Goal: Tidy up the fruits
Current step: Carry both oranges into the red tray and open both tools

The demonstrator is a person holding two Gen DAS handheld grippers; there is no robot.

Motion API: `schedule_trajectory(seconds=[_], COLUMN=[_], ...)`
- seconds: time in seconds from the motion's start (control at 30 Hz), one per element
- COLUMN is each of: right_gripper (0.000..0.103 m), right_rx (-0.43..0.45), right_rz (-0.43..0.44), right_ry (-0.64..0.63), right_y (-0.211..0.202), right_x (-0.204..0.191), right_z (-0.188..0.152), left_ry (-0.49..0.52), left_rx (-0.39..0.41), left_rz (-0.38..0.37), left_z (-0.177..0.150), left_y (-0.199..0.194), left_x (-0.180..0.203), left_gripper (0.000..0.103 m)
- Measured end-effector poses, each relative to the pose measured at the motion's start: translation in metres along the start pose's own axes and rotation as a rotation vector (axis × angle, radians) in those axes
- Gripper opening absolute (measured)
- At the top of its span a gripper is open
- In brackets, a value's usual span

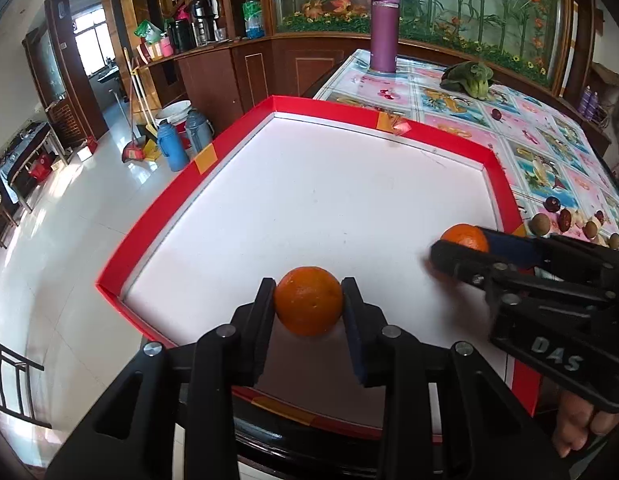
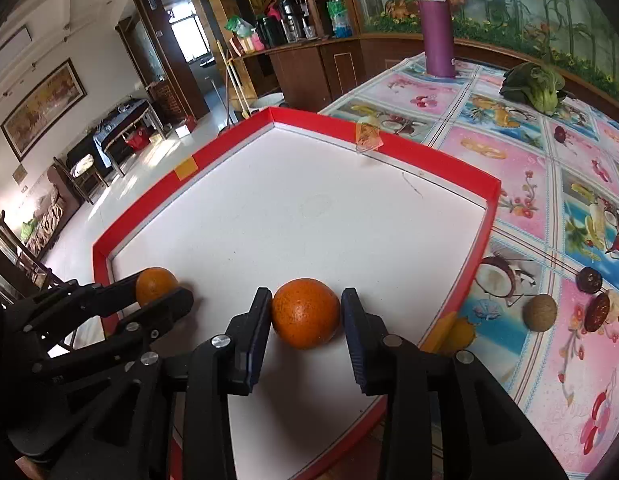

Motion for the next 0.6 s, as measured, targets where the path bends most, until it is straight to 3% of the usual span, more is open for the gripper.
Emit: schedule_trajectory(seconds=[0.1,0.17,0.6], right_gripper=[0.053,0.055,0.055], right_rx=[0.065,0.095,0.206], right_rz=[0.003,-0.001,-0.03], right_ry=[0.014,0.021,0.097], right_y=[-0.02,-0.03,-0.086], right_x=[0.005,0.01,0.043], right_z=[0.003,0.006,0.009], left_ry=[0.014,0.021,0.085], left_rx=[0.043,0.071,0.206], left_rz=[0.043,0.063,0.119], left_z=[0.005,0.009,0.028], left_y=[-0.011,-0.019,-0.069], left_x=[-0.001,0.0,0.022], left_gripper=[0.049,0.057,0.067])
Point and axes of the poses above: each gripper's, at about its wrist camera, not at the fingertips, and y roughly the way its jaws point, x to its right, z to its top, the point moved 7 cm from there along y, roughly the way its jaws point
